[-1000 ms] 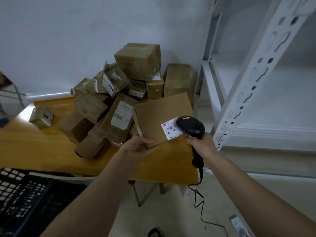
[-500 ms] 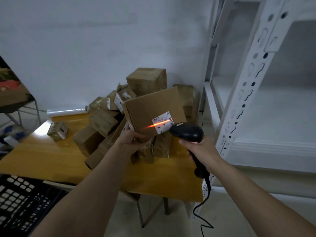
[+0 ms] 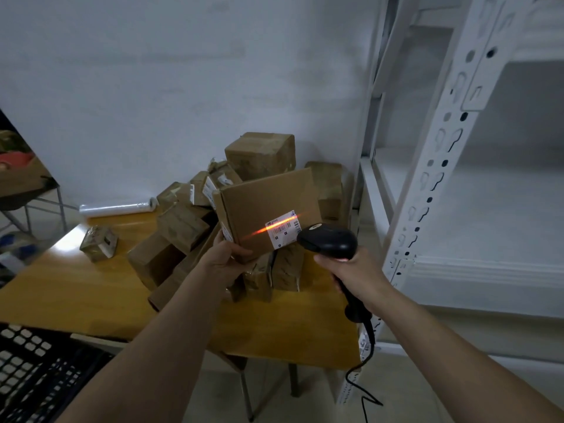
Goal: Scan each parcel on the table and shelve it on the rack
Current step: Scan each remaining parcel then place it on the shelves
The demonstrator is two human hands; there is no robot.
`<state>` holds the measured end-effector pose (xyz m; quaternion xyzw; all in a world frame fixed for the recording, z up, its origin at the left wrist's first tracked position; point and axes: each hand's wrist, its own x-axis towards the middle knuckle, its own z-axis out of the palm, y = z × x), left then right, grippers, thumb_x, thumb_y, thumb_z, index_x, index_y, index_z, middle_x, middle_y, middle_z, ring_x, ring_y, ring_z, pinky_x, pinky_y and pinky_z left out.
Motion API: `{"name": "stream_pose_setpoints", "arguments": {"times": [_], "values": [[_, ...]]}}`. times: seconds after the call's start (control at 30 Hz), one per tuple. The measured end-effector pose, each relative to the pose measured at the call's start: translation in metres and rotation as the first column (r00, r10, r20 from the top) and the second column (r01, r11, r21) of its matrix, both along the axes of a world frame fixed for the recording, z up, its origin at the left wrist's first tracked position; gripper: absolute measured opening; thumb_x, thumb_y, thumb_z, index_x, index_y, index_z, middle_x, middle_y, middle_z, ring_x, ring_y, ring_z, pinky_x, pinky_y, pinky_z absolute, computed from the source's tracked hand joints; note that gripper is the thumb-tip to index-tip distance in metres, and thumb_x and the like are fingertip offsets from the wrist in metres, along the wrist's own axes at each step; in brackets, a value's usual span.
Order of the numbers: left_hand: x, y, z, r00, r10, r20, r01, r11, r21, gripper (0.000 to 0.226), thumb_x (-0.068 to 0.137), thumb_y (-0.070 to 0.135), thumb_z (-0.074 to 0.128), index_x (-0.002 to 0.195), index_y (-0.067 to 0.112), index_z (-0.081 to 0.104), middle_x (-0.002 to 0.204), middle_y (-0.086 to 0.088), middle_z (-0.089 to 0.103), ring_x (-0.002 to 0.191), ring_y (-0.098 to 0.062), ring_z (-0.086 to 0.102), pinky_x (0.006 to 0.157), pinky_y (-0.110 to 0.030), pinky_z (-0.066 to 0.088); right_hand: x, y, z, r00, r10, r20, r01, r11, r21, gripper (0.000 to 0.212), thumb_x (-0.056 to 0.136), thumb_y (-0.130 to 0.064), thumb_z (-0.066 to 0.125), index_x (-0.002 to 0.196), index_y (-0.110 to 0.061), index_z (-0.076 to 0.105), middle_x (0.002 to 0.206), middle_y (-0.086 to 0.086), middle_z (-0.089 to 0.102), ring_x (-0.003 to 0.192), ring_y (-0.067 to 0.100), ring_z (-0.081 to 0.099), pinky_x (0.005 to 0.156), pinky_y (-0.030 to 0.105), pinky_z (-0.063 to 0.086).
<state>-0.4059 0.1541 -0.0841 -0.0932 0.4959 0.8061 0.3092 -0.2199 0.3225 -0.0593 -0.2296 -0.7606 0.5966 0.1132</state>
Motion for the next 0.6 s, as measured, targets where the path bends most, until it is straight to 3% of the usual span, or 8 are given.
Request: {"name": "stream_pose_setpoints", "arguments": {"times": [0.23, 0.4, 0.6], "values": [[-0.018, -0.005, -0.001, 1.0, 0.023, 0.0, -0.023, 0.999, -0.036, 0.096, 0.071, -0.032, 0.034, 0.136, 0.037, 0.048, 0.114, -0.008, 0.049, 0.097, -0.037, 0.051, 0.057, -0.042, 0.056, -0.011, -0.007, -0.003, 1.0, 0.022, -0.006, -0.022, 0.999, 0.041, 0.028, 0.086, -0.024, 0.072, 0.061, -0.015, 0.062, 0.044, -0.002, 0.054, 0.039, 0.011, 0.05, 0.043, 0.018, 0.043], [-0.034, -0.008, 0.0, 0.999, -0.013, -0.033, 0.012, 0.999, -0.031, 0.096, 0.073, -0.032, 0.032, 0.14, 0.035, 0.044, 0.123, -0.011, 0.046, 0.099, -0.038, 0.05, 0.061, -0.043, 0.055, -0.023, -0.013, -0.006, 0.999, -0.005, -0.033, 0.006, 0.999, 0.036, 0.02, 0.087, -0.018, 0.071, 0.069, -0.02, 0.062, 0.041, -0.006, 0.053, 0.037, 0.006, 0.049, 0.042, 0.016, 0.042], [-0.056, -0.008, -0.004, 0.999, -0.034, -0.02, 0.034, 0.999, 0.002, 0.097, 0.072, -0.033, 0.029, 0.14, 0.035, 0.045, 0.115, -0.01, 0.05, 0.096, -0.04, 0.053, 0.054, -0.039, 0.058, -0.034, -0.017, -0.014, 0.999, -0.029, -0.036, 0.029, 0.999, 0.022, 0.014, 0.087, -0.017, 0.071, 0.077, -0.021, 0.063, 0.043, -0.006, 0.055, 0.038, 0.006, 0.051, 0.043, 0.017, 0.043]]}}
